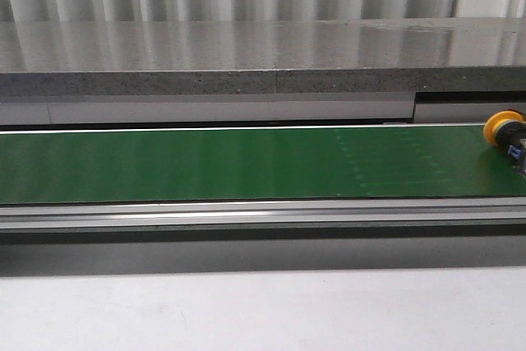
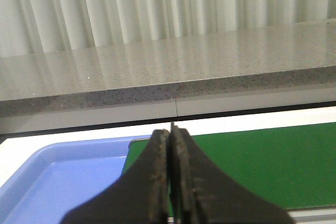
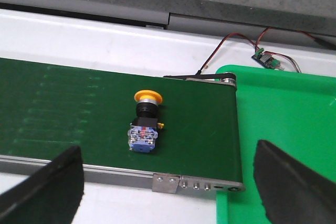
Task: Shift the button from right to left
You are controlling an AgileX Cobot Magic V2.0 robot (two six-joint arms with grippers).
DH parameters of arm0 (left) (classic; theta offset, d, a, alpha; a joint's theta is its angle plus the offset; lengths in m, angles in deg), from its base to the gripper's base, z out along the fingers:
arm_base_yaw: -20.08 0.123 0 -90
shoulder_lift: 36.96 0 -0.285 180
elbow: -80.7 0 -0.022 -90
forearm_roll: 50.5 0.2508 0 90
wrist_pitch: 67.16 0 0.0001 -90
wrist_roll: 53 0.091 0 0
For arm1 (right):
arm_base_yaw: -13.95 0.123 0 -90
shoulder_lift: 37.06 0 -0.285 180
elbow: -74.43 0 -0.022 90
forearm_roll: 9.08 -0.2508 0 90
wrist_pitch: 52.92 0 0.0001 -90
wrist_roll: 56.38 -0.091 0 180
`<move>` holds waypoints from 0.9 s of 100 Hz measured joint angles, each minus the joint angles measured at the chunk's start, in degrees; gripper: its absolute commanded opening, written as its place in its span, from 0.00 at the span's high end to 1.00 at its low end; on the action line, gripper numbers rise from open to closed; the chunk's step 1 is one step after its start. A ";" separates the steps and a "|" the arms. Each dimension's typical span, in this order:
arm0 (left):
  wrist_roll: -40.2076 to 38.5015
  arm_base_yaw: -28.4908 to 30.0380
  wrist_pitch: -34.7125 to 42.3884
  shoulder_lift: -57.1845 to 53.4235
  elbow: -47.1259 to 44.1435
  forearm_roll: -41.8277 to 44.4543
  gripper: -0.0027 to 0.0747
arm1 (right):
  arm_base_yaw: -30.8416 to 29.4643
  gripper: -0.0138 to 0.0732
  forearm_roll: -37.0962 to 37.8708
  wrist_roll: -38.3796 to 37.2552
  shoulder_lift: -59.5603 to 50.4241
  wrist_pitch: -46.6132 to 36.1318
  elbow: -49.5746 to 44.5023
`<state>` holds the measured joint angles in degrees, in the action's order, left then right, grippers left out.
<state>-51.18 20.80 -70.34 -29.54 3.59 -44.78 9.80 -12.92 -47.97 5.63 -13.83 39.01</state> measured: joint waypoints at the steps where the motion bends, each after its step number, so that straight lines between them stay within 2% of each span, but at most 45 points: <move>1: 0.00 0.00 0.00 0.00 0.00 0.00 0.99 | 0.00 0.10 0.00 0.00 -0.81 0.00 -0.24; 10: 0.00 0.00 0.00 0.00 0.00 0.00 0.99 | 0.00 0.15 0.00 0.00 -5.02 0.00 -2.83; 17: 0.00 0.00 0.00 0.00 0.00 0.00 0.99 | 0.00 0.26 0.00 0.00 -7.78 -0.24 -4.10; 43: 0.00 0.00 0.00 0.00 0.00 0.00 0.99 | 0.00 0.92 0.00 0.00 -10.87 -0.12 -4.50; 90: 0.00 0.00 0.00 0.00 0.00 0.00 0.99 | 0.00 0.92 -0.04 0.11 -10.90 0.54 -4.60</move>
<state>-51.18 20.80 -70.34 -29.54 3.59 -44.78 9.80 -12.97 -47.86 -5.27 -13.29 34.41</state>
